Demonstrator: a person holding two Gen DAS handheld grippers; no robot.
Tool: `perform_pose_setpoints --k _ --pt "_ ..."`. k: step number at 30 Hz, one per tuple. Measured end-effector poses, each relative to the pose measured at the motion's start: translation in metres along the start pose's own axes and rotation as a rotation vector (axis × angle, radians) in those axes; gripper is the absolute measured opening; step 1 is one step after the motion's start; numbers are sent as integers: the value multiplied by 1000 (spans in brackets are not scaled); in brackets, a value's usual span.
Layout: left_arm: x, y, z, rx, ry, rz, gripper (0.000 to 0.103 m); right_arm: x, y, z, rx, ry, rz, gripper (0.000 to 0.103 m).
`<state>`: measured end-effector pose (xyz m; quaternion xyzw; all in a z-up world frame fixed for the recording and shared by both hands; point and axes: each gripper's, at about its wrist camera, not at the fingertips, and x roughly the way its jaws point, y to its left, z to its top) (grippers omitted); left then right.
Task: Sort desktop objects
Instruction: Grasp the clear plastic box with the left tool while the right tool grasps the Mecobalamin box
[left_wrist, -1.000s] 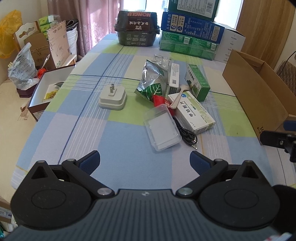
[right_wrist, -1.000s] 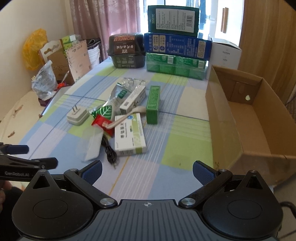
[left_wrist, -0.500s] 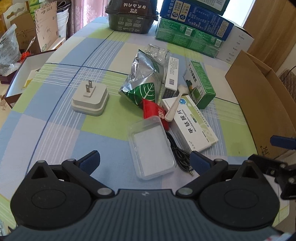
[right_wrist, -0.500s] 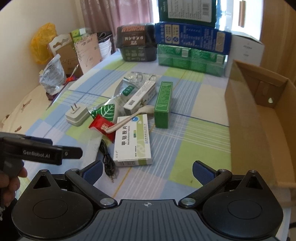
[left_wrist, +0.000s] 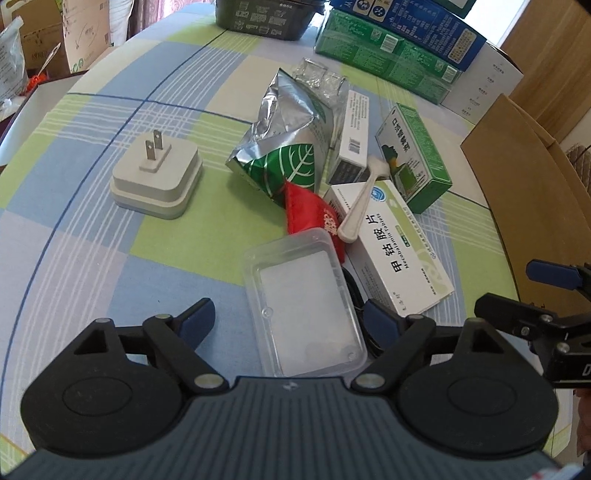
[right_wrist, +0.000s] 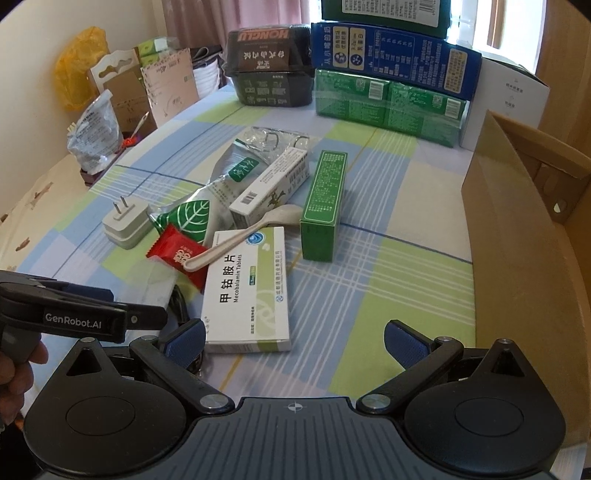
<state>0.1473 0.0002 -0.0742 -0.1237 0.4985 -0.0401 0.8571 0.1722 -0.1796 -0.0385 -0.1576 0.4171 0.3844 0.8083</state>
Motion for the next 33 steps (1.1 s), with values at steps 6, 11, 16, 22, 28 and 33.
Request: perform_pose_setpoints --k 6,11,16,22,28,33 --pt "2 3 -2 -13 -7 -7 82 9 6 3 -18 11 5 101" --pt "1 2 -2 -1 -14 4 67 15 11 7 -33 17 13 101" --pt "-3 6 0 41 -21 70 53 23 15 11 -45 27 27 100" --pt "-6 18 0 59 -26 109 53 41 19 15 -48 63 53 88" --pt "-6 17 -1 60 -29 120 53 59 24 16 -62 100 61 85" --pt "-6 15 -1 64 -28 121 53 69 25 15 -59 124 68 80"
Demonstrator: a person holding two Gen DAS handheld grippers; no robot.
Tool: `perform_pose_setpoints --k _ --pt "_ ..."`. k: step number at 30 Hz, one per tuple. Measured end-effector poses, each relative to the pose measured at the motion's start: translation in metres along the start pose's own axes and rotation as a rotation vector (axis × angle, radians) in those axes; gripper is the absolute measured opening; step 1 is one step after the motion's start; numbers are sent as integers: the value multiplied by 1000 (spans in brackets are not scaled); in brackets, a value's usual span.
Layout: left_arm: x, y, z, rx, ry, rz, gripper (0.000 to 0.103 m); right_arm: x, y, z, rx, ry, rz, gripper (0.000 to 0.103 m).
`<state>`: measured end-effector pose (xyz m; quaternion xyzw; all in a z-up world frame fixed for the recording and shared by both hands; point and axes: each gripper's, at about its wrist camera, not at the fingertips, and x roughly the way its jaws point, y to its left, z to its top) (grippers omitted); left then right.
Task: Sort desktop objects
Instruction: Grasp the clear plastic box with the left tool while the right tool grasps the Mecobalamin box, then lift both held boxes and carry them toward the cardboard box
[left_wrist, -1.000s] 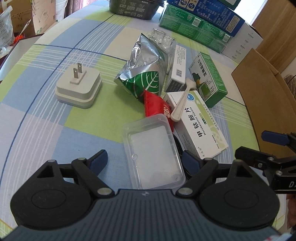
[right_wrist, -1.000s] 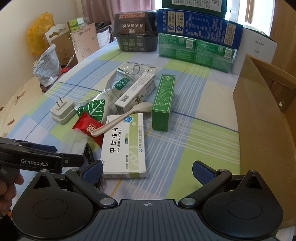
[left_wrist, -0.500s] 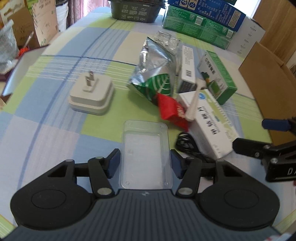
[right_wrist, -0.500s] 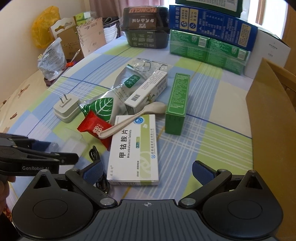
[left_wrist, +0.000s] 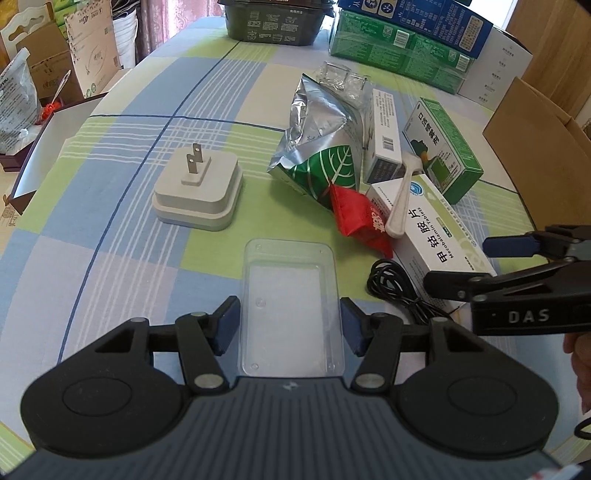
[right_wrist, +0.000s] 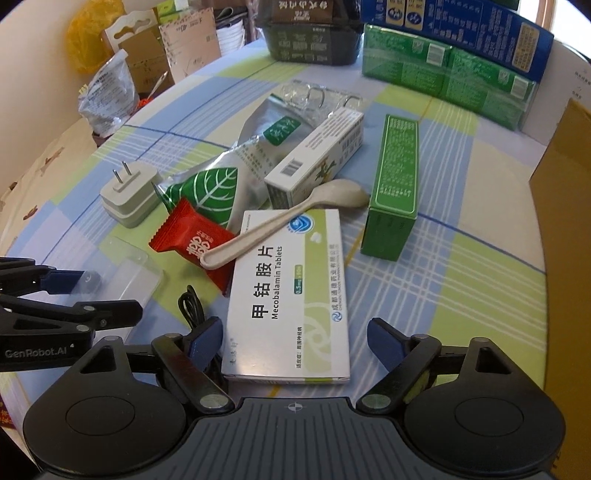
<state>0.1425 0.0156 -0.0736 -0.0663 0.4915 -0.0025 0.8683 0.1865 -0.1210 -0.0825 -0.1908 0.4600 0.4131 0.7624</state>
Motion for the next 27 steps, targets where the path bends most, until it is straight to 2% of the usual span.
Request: perform_pose_setpoints --k 4,8,14,20,24,27 --pt "0 -1 0 4 1 2 53 3 0 0 -2 10 7 71" --pt "0 -2 0 11 -1 7 53 2 1 -1 -7 6 -1 68" --pt "-4 -11 -3 47 0 -2 53 -17 -15 -15 8 11 -24 68" --pt "-9 -30 -12 101 10 -73 53 -43 -43 -47 54 34 -76 68" --pt "-10 -41 -17 126 4 -56 60 -55 -56 -62 94 28 -92 68" --pt "-7 -45 -17 139 10 -36 60 -56 -61 -67 111 21 -87 69"
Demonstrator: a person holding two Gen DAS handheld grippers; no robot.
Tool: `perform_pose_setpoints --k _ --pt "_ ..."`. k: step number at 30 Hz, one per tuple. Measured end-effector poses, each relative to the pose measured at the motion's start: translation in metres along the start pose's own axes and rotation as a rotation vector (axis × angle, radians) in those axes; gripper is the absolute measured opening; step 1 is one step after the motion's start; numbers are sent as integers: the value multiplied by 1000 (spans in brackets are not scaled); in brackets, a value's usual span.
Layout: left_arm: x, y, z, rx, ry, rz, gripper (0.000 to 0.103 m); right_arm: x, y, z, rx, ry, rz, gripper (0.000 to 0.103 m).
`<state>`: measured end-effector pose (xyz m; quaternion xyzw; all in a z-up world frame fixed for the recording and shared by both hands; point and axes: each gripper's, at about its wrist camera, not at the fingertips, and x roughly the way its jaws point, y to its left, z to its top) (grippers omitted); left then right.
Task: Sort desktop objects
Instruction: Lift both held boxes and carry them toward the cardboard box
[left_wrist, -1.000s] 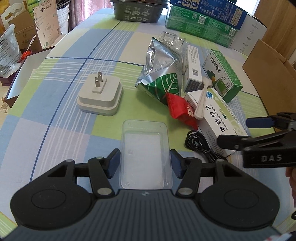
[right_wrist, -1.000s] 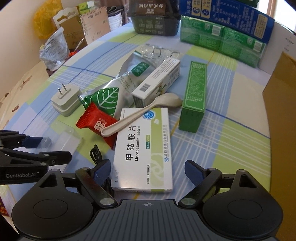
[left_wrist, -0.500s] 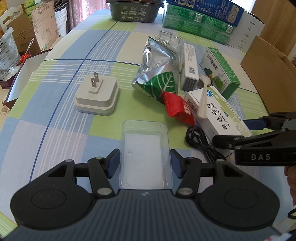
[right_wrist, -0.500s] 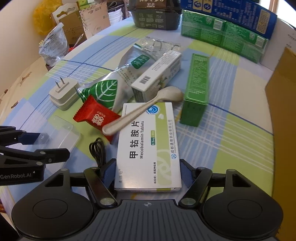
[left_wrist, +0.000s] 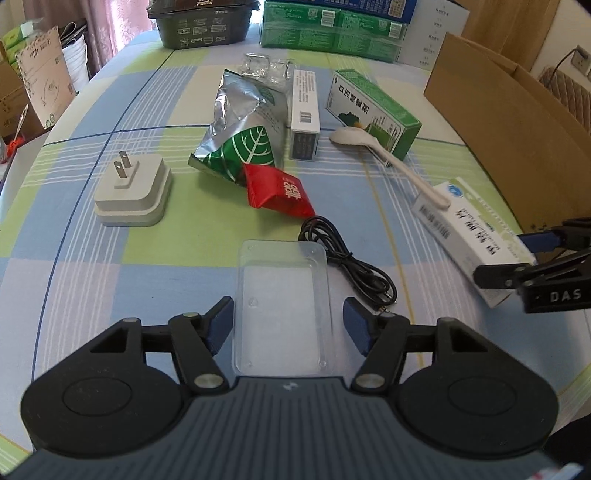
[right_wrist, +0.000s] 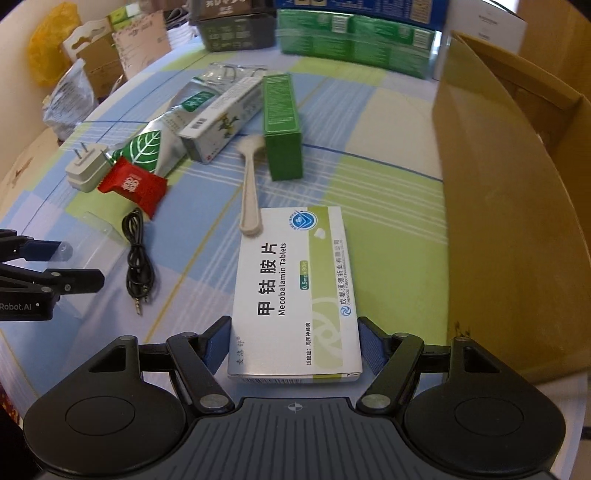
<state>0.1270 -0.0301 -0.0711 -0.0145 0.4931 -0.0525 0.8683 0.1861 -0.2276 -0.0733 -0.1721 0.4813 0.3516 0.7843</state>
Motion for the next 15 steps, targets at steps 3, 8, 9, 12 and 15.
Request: perform_pose_setpoints --k 3,8,9,12,15 --pt "3 0 0 -6 2 21 60 1 -2 -1 7 -5 10 70" --pt "7 3 2 -13 10 47 57 6 -2 4 11 -16 18 73" --pt "8 3 2 -8 12 50 56 7 -2 5 10 -16 18 74" --pt "9 1 0 4 13 65 52 12 -2 8 12 -16 17 74" --pt "9 -1 0 16 12 72 52 16 -2 11 16 -12 15 74"
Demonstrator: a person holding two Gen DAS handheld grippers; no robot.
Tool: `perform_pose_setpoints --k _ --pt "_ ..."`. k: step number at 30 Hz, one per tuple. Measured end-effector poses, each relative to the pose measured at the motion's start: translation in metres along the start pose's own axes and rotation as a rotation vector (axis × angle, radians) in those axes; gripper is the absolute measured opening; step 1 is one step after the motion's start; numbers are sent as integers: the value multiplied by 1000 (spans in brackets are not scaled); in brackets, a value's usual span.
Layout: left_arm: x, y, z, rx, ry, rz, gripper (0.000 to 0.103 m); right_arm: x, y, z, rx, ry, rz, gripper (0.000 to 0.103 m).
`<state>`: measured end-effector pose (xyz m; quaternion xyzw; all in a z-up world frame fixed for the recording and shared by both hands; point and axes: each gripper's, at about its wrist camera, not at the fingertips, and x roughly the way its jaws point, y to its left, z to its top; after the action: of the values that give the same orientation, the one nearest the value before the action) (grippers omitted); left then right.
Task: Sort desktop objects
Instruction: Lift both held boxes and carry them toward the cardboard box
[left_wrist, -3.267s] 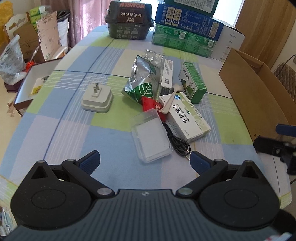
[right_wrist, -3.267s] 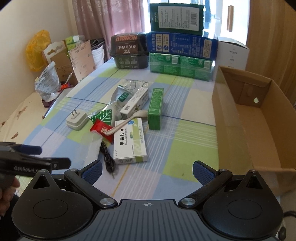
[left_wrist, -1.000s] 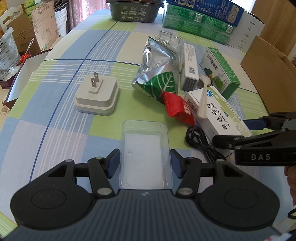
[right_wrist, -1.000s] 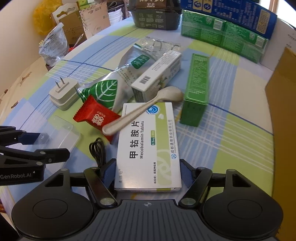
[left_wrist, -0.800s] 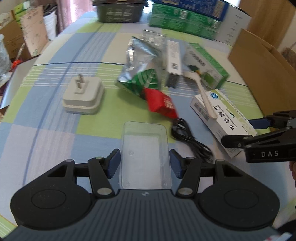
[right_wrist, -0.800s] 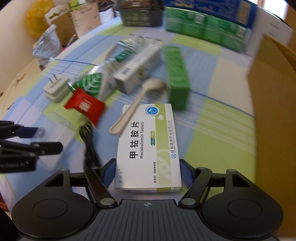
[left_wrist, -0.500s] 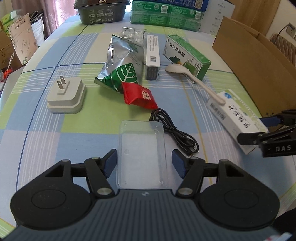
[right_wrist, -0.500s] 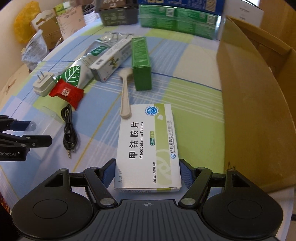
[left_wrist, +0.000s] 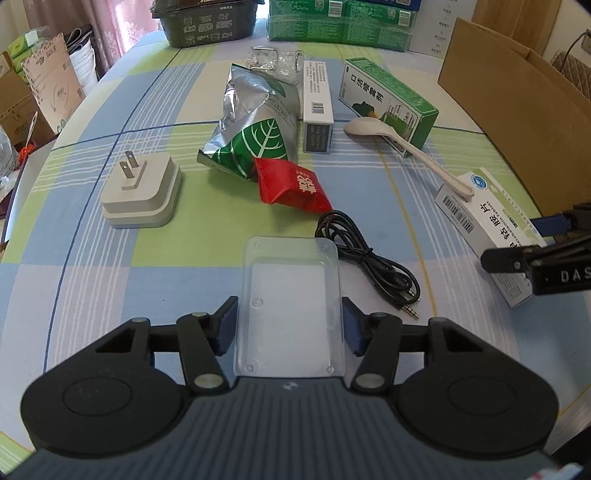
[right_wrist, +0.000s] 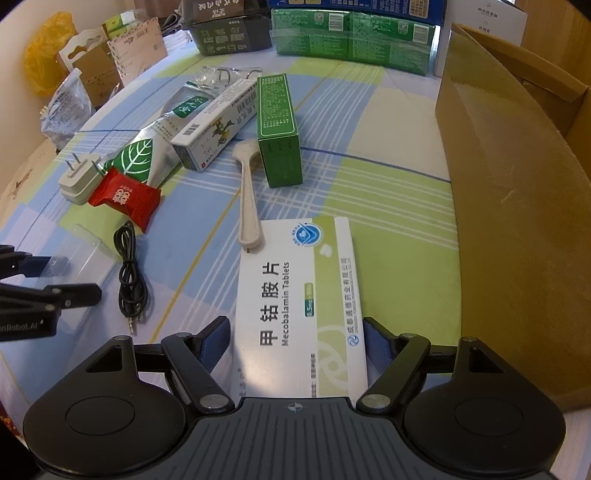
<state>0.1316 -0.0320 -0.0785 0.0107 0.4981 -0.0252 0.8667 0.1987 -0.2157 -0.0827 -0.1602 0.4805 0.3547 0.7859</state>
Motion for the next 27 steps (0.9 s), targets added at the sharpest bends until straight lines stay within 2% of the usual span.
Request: perform_pose_setpoints --k 9,11,14,27 --pt "-1 -2 -2 10 3 17 51 5 3 2 -7 7 -12 74" --pt "-2 -2 -2 12 4 20 51 4 5 1 -12 6 -22 69" --pt "-5 -3 -2 11 0 27 51 1 6 0 -12 11 -19 68" --pt "-26 -9 -5 24 -24 69 51 -29 11 -12 -16 -21 -27 68"
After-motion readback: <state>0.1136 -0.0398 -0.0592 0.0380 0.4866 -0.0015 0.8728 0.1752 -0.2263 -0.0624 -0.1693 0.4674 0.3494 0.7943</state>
